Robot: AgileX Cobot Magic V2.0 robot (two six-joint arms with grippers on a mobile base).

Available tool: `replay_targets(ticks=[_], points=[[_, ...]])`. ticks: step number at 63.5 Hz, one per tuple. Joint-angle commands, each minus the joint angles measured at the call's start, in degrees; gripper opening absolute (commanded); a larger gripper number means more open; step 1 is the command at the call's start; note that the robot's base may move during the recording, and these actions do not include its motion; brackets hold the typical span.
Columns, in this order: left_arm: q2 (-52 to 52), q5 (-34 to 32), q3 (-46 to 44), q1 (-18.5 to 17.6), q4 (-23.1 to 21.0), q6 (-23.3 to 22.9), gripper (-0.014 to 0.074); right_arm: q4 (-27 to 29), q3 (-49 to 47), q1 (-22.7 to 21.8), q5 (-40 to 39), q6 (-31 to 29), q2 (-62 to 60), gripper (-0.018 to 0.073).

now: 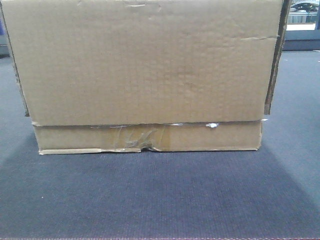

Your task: Grab carton from right shelf to conveyor

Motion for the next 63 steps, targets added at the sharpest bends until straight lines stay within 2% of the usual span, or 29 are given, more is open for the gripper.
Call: replay_targets(ticks=[1,10,16,33,63], points=[[-6.3,-6.2,5.2,0.1,0.7,0.4,0.0015,-0.6,6.8,-0.3,-6.8,0.1,-6.3,-0.0069],[-16.3,-9.1,11.7,0.1,0.8,0.4,0.0015,-0.6,15.6,-0.3,-11.6,0.1,-16.8,-0.0069],[-22.1,-9.1,13.8,0.1,0.8,0.4,0.0015,-0.6,18.4,-0.2,-11.6,0.1,-24.7,-0.0069],[-33.7,-9.1,14.4,0.1,0.8,0.4,0.0015,-0.6,18.9,-0.2,-10.6,0.1,-42.0,-0.0069],[-36.8,-8.7,14.4,0.1,0.8,0.4,0.0015,-0.6,18.9,-0.2,-11.0,0.1,-45.5,-0.0069]])
